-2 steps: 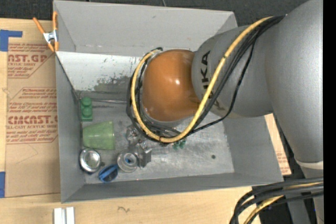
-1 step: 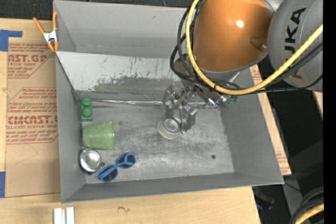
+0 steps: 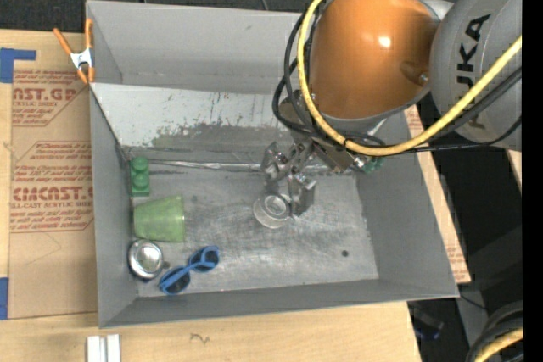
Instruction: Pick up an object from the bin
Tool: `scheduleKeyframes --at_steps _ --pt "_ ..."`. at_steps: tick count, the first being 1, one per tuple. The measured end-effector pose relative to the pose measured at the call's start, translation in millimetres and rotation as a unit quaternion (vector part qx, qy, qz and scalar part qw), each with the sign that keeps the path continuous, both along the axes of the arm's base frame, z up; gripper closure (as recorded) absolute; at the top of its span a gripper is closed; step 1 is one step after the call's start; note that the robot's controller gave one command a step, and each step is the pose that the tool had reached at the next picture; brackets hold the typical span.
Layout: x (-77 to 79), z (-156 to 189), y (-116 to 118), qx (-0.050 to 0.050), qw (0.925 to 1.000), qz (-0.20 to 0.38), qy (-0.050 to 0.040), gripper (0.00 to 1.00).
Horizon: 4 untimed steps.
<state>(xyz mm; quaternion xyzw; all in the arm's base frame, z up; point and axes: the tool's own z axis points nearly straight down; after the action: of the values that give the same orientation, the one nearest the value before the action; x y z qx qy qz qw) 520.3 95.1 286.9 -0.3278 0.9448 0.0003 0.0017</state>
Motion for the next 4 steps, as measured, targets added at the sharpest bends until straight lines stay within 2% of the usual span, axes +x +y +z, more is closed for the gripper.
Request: scheduleKeyframes --at_steps 1,2,3,4 --pt "-0.1 0.0 0.2 0.000 1.0000 0.000 0.0002 1.00" --pt "-8.2 -128.0 13.8 0.000 0.9997 -0.022 0.0053 1.00" --pt "-12.3 -177.0 7.5 -0.001 0.9997 0.026 0.0038 1.00" --pt "-16.9 -188.8 32.2 0.000 1.0000 0.004 0.0024 1.00"
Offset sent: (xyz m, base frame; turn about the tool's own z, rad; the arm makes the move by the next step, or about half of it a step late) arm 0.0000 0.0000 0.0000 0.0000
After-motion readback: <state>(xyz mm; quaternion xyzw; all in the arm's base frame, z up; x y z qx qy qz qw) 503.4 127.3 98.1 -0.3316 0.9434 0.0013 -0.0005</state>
